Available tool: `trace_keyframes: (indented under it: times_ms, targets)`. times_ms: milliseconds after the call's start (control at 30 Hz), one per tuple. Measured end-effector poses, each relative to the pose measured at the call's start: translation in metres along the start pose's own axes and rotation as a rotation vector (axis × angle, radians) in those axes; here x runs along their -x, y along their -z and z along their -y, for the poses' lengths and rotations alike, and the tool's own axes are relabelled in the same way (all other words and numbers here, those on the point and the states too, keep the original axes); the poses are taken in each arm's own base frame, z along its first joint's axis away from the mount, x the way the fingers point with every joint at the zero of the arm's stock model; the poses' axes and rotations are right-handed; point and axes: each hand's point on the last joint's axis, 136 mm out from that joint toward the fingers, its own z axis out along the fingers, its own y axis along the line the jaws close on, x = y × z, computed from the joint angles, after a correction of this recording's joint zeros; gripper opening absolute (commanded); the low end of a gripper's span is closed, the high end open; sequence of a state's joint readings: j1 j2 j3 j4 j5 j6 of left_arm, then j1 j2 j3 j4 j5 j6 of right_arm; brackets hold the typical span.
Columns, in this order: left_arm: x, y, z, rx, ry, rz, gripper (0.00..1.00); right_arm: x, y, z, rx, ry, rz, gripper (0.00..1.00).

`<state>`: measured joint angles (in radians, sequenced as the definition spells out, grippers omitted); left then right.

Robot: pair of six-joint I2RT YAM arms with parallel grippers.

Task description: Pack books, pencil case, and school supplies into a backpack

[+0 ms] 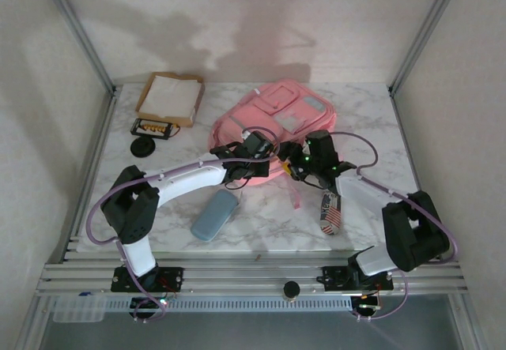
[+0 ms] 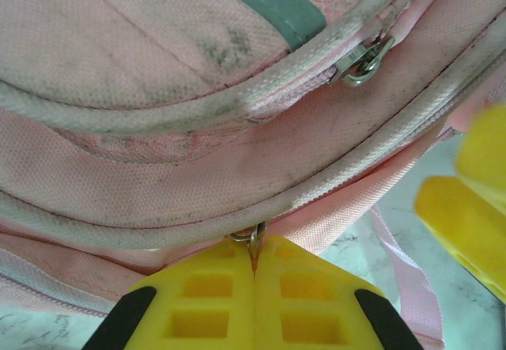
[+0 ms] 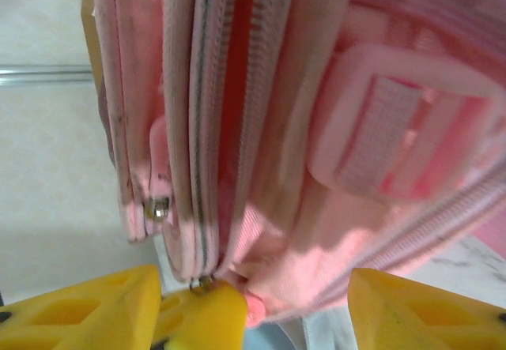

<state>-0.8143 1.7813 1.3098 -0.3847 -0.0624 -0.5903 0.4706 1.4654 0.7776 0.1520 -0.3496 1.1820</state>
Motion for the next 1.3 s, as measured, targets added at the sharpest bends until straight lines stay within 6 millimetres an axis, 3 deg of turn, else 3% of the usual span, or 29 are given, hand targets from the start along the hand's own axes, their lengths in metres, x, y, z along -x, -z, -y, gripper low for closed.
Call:
trace_keyframes:
  times_ms: [100,200,367,400,700,933,1133,1300]
  targets:
    - [0.000,0.000,0.001,0.000,-0.006,0.000,0.00,0.004,-0.016,-0.001,0.000,-0.020,0.014,0.49]
    - [0.000,0.000,-0.001,0.007,-0.008,0.005,0.00,0.011,-0.027,-0.001,-0.008,-0.031,0.033,0.30]
    - [0.003,0.000,-0.004,0.028,-0.018,0.019,0.00,0.015,-0.030,-0.004,-0.001,-0.021,0.057,0.02]
    - [0.003,0.000,-0.006,0.038,-0.019,0.022,0.00,0.016,-0.030,-0.004,-0.001,-0.017,0.058,0.00]
    - [0.007,0.000,-0.014,0.073,-0.016,0.035,0.00,0.031,-0.014,0.005,-0.014,0.034,0.021,0.00]
    - [0.020,-0.004,-0.065,0.187,0.030,0.054,0.00,0.066,0.016,0.036,-0.046,0.050,-0.006,0.00]
    - [0.028,-0.007,-0.075,0.195,0.030,0.072,0.00,0.080,0.019,0.043,-0.047,0.100,-0.075,0.01]
    - [0.026,-0.008,-0.070,0.156,0.008,0.063,0.00,0.090,0.027,0.041,-0.113,0.222,-0.032,0.35]
